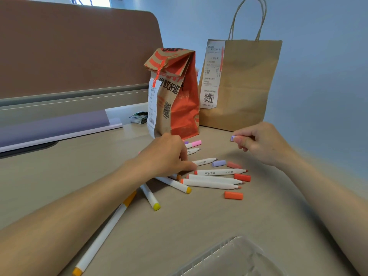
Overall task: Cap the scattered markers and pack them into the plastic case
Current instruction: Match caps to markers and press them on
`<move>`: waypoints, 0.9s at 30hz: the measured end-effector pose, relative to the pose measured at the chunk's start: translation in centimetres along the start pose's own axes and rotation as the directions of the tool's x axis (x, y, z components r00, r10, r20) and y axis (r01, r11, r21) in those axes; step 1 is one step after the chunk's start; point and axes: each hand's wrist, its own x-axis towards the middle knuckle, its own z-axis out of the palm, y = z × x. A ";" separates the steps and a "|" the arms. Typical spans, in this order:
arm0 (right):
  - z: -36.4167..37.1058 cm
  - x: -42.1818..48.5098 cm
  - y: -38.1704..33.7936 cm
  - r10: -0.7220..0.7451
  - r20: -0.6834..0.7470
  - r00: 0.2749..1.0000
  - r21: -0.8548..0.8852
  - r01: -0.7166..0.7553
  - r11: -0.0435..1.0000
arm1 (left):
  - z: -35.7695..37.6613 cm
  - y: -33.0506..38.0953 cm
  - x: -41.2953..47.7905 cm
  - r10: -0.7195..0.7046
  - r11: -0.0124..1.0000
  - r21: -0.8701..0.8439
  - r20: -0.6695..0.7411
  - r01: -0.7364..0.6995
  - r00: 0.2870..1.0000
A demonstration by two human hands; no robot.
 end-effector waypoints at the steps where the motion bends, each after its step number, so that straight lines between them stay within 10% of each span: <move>1: 0.1 0.0 0.0 0.008 0.007 1.000 0.003 -0.008 1.000 | 0.0 -0.1 0.1 -0.014 1.000 -0.017 -0.032 0.014 0.999; 27: 0.8 -0.1 -0.7 0.050 0.052 0.997 0.017 -0.051 0.999 | -0.2 -1.5 0.8 -0.113 0.992 -0.075 -0.143 0.103 0.983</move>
